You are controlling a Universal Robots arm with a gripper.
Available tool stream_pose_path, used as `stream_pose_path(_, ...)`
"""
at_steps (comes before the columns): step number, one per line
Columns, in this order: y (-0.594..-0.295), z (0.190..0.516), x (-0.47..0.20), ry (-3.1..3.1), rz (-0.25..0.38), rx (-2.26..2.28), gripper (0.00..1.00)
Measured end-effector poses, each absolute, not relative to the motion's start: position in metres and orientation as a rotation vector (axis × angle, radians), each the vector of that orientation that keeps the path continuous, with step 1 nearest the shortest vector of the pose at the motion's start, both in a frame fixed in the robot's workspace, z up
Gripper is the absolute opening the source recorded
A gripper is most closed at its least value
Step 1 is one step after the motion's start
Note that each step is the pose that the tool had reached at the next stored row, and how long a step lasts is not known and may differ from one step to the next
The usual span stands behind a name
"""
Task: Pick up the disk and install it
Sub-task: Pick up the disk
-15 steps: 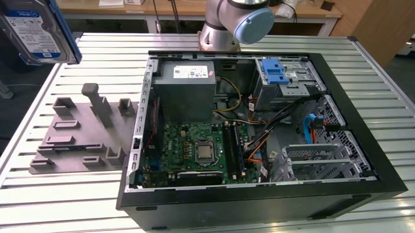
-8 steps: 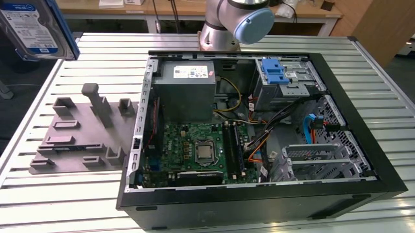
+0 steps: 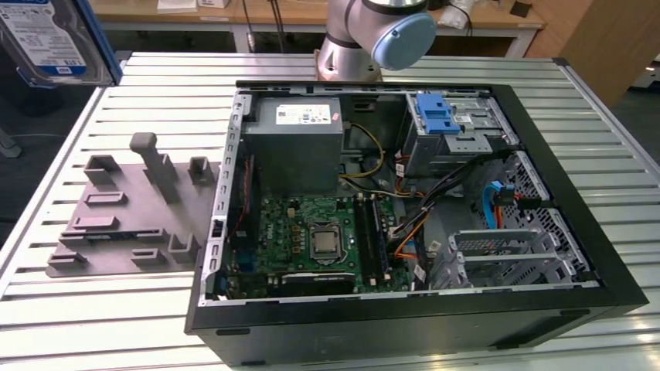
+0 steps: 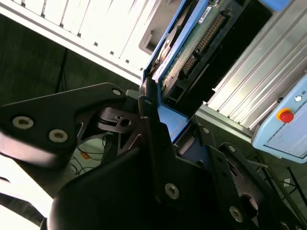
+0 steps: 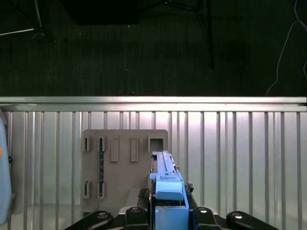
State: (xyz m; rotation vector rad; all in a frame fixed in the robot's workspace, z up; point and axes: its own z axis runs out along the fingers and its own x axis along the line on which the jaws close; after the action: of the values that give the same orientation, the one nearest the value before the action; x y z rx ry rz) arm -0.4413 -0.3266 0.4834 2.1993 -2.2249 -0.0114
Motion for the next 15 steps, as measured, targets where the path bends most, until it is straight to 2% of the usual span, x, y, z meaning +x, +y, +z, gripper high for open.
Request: stream_pose_path(15, -0.3341, 0.4881, -0.4400, -2.225, -0.011, 2.199, 0.36)
